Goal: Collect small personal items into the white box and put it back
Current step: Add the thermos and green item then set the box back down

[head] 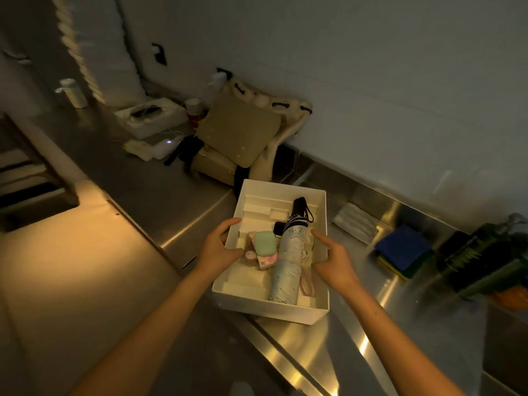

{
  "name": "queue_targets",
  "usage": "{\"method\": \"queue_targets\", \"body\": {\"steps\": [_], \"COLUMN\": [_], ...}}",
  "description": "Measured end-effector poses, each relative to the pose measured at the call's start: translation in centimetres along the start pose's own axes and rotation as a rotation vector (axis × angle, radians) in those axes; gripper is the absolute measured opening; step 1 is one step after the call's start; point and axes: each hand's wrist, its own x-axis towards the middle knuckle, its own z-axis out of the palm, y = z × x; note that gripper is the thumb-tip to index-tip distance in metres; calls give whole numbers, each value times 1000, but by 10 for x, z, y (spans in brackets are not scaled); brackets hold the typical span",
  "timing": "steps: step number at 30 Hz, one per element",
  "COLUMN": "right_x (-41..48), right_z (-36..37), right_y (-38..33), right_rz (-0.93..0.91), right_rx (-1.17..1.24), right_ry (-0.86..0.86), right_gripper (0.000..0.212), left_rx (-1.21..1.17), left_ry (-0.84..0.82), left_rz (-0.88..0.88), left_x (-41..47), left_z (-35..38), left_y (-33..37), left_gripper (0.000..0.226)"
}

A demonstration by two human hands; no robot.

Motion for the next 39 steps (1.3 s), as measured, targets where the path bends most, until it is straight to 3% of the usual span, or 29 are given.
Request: {"method": "queue_targets", "body": {"steps": [11,20,31,39], "right_x": [30,42,76,128], "right_z": [91,203,346,427], "right_y": [-83,-169,-294,-350], "right_rz": [-265,-403,-414,-400], "right_rx": [2,-7,147,162], "right_ry": [-275,-420,-459,-532], "right_gripper": [73,71,67,69], "left_rx": [100,86,27,43], "left_ry": [429,642,706,744], "left_rz": [-113,-199,-172,-197], "left_x": [-67,-102,-70,-23], "left_z": [-106,-218,-395,-484], "left_y": [-25,-58,-88,-119], "left_gripper": [66,65,72,66]}}
